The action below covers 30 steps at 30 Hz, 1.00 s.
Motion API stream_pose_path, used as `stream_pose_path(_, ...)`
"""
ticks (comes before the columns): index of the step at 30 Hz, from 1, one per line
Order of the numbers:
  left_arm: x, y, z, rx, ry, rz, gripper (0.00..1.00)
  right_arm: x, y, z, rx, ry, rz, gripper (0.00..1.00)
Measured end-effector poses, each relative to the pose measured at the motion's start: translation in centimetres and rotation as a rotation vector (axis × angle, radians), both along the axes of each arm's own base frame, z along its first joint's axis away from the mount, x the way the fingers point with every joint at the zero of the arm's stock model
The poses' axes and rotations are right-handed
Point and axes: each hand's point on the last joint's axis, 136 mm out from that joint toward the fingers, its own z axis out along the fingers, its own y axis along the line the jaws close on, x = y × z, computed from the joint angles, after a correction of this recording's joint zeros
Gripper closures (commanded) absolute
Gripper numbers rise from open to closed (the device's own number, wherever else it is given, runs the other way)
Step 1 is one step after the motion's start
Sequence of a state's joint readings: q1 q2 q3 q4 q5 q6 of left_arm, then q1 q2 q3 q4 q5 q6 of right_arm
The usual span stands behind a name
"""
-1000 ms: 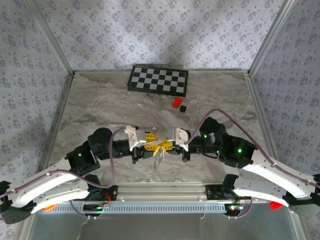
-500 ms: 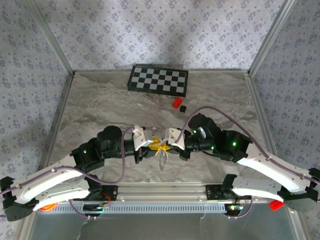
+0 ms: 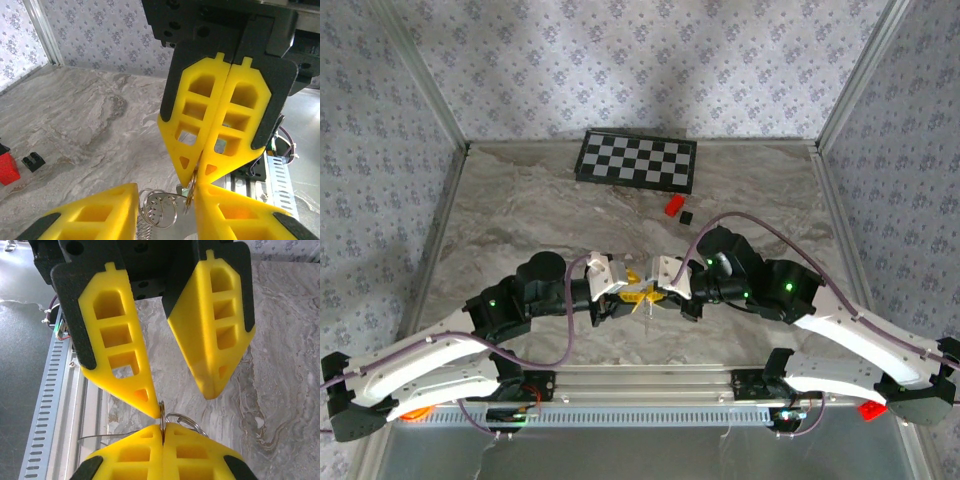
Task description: Put the keys on the keyring
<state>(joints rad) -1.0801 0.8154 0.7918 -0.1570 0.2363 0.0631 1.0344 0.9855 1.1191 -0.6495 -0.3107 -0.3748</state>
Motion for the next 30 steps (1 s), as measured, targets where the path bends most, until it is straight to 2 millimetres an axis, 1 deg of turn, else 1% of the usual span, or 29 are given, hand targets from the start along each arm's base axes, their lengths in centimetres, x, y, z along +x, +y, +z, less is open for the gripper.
stream_pose_path(6, 0.1, -0.1, -0.2, 0.005, 0.002, 0.002, 0.69, 0.2, -0.1, -0.1, -0.003, 0.004, -0.006, 1.0)
stream_pose_path(13, 0.2, -0.3, -1.0, 0.023, 0.011, 0.001, 0.77, 0.4, -0.1, -0.1, 0.001, 0.02, -0.017, 1.0)
stream_pose_path(16, 0.2, -0.4, -0.9, 0.017, 0.008, -0.003, 0.82, 0.5, 0.0, 0.0, 0.007, 0.02, -0.021, 1.0)
stream_pose_path(19, 0.1, -0.4, -0.7, 0.008, 0.004, -0.007, 0.89, 0.6, 0.0, 0.2, 0.016, 0.015, -0.023, 1.0)
stream_pose_path(22, 0.0, -0.5, -0.6, 0.006, 0.004, -0.014, 1.0, 0.7, 0.0, 0.3, 0.018, 0.013, -0.026, 1.0)
stream_pose_path(26, -0.1, -0.5, -0.6, 0.005, 0.003, -0.018, 1.0, 0.7, 0.0, 0.3, 0.02, 0.016, -0.024, 1.0)
stream_pose_path(27, -0.1, -0.5, -0.6, 0.004, 0.003, -0.019, 1.0, 0.6, 0.0, 0.3, 0.021, 0.017, -0.022, 0.97)
stream_pose_path(29, -0.3, -0.4, -0.4, -0.001, 0.003, -0.027, 1.0, 0.5, 0.1, 0.4, 0.026, 0.021, -0.017, 0.79)
stream_pose_path(30, -0.4, -0.4, -0.3, -0.008, 0.001, -0.032, 1.0, 0.4, 0.1, 0.6, 0.036, 0.018, -0.009, 0.73)
